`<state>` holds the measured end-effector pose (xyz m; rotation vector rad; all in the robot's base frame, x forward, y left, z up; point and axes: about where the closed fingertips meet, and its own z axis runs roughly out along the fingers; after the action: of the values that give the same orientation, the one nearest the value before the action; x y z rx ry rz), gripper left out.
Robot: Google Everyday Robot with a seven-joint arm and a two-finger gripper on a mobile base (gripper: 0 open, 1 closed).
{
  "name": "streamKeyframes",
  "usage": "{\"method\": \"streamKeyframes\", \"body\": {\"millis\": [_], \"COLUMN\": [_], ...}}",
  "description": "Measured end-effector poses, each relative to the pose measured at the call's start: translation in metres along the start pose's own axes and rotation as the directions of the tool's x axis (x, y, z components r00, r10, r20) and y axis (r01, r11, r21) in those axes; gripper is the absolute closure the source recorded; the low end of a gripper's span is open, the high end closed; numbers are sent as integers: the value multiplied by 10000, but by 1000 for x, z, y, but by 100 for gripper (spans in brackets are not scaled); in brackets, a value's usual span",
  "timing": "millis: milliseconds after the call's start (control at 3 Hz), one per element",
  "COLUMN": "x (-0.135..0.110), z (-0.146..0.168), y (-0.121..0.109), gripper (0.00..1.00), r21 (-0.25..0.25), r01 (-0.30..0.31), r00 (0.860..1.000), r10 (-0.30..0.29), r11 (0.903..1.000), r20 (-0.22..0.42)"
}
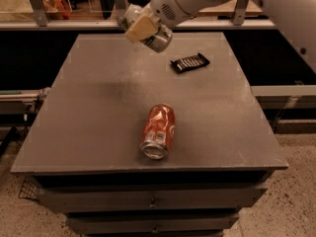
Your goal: Place 7up can upright
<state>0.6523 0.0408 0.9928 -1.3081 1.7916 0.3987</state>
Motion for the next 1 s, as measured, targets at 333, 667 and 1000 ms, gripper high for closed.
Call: {"method": "streamKeyframes", "body": {"millis": [333, 667, 1000], "x": [26, 62, 113], "z": [-25, -59, -107], "y": [-12, -23, -39], "gripper": [100, 100, 100], "r21": [-163, -256, 255], "r01": [-188, -349, -352], "r00": [9878, 9468, 8957], "r10": [211, 412, 202], "r11": [9997, 9991, 9991], "r20": [1546, 3193, 4441]}}
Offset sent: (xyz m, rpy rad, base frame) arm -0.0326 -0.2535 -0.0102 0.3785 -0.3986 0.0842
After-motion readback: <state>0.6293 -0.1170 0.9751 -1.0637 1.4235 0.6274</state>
